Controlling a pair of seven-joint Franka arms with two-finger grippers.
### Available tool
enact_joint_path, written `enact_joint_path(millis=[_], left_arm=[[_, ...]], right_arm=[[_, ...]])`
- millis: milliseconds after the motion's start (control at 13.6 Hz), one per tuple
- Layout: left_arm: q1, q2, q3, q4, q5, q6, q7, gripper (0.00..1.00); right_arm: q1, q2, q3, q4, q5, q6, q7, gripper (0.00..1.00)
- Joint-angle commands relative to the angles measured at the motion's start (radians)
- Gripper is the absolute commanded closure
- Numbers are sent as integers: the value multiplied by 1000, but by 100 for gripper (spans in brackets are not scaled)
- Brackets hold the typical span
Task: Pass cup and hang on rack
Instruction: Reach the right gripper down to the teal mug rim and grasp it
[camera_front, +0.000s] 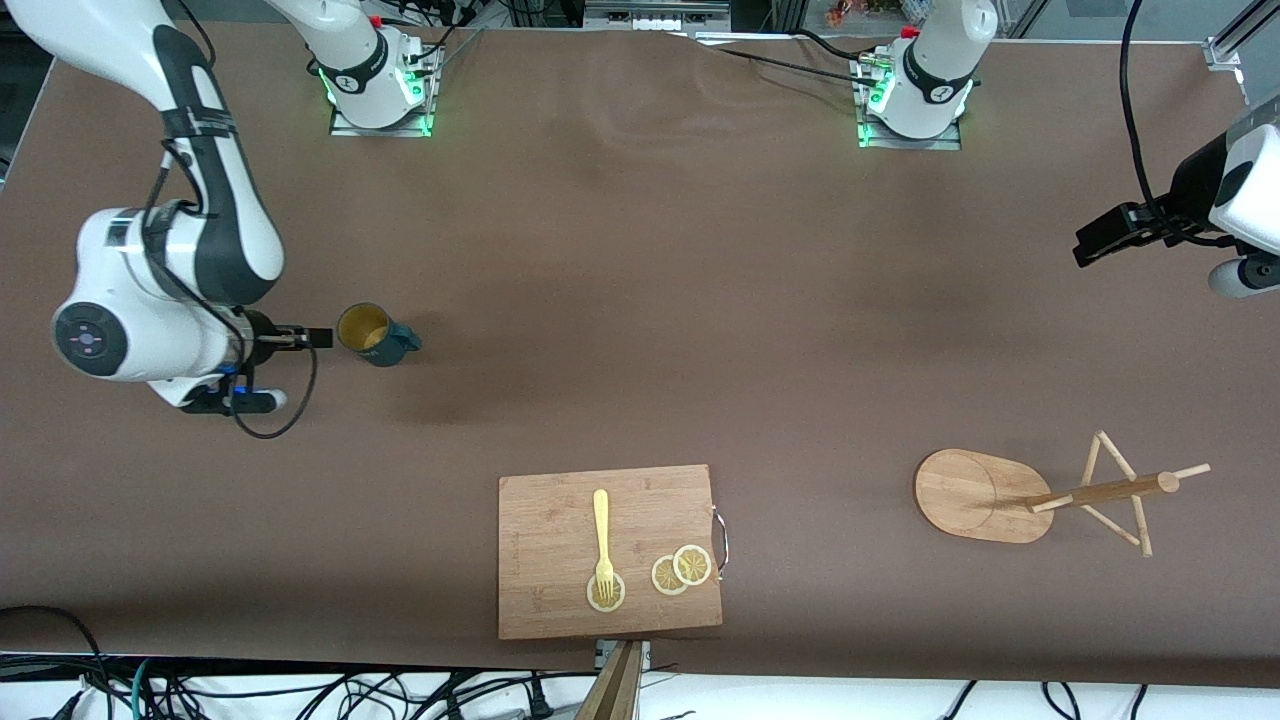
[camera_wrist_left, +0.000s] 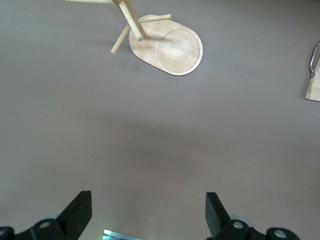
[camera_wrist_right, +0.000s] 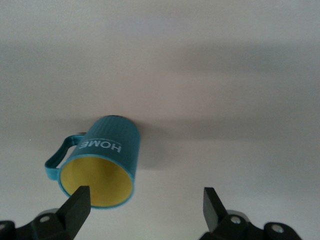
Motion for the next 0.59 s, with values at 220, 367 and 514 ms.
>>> enact_joint_path(millis=[220, 367, 514], left_arm=[[5, 8, -1, 24, -2, -10, 20, 0], [5, 8, -1, 24, -2, -10, 20, 0], [5, 6, -1, 24, -2, -10, 20, 0]], right_arm=[[12, 12, -2, -104, 12, 123, 22, 0], [12, 24, -2, -107, 12, 126, 22, 0], [12, 24, -2, -116, 12, 126, 22, 0]])
